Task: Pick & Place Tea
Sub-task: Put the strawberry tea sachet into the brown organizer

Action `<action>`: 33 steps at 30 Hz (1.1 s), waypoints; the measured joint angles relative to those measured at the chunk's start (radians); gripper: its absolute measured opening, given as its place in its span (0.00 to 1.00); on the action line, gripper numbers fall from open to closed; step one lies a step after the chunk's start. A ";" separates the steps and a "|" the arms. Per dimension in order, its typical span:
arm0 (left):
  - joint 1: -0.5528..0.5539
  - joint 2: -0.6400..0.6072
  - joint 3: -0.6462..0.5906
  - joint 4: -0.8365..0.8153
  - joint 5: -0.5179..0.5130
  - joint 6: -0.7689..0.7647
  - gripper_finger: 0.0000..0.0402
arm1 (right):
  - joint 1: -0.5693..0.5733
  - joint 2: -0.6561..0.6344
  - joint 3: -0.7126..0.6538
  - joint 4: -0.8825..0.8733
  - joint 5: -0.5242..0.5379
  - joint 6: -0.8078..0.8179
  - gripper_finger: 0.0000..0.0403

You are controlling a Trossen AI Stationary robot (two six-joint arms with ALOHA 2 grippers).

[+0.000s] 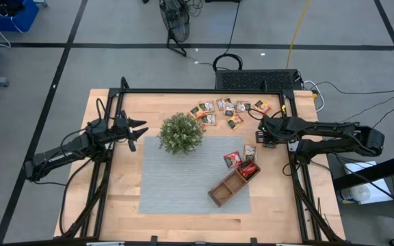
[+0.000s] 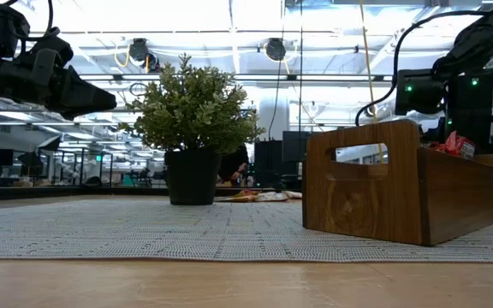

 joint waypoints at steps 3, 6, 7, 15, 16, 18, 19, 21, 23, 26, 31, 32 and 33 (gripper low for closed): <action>0.000 0.000 0.000 0.000 0.000 0.000 0.37 | 0.000 0.000 0.000 0.002 0.000 -0.001 0.36; 0.000 0.000 0.000 0.000 0.000 0.000 0.37 | 0.000 -0.003 0.000 0.006 -0.003 -0.020 0.30; 0.000 0.000 0.000 0.000 0.000 0.000 0.37 | 0.000 -0.007 -0.001 0.006 -0.004 -0.023 0.28; 0.000 0.000 0.000 0.000 0.000 0.000 0.37 | 0.051 -0.127 0.054 0.013 0.038 -0.098 0.16; 0.000 0.000 0.000 0.000 0.000 0.000 0.37 | 0.066 -0.149 0.060 0.006 0.033 -0.101 0.15; 0.000 0.000 0.000 0.000 0.000 0.000 0.37 | 0.097 -0.192 0.076 0.030 0.025 -0.118 0.13; 0.000 0.000 0.000 0.000 0.000 0.000 0.37 | 0.114 -0.219 0.083 0.053 0.024 -0.128 0.13; 0.000 0.000 0.000 0.000 0.000 0.000 0.37 | 0.153 -0.261 0.084 0.099 0.026 -0.150 0.11; 0.000 0.000 0.000 0.000 0.000 0.000 0.37 | 0.200 -0.297 0.082 0.130 0.032 -0.173 0.10; 0.000 0.000 0.000 0.000 0.000 0.000 0.37 | 0.272 -0.346 0.085 0.199 0.044 -0.205 0.09; 0.000 0.000 0.000 0.000 0.000 0.000 0.37 | 0.412 -0.402 0.085 0.241 0.136 -0.248 0.06; 0.000 0.000 0.000 0.000 0.000 0.000 0.37 | 0.437 -0.412 0.085 0.250 0.151 -0.263 0.06; 0.000 0.000 0.000 0.000 0.000 0.000 0.37 | 0.461 -0.422 0.085 0.261 0.157 -0.281 0.05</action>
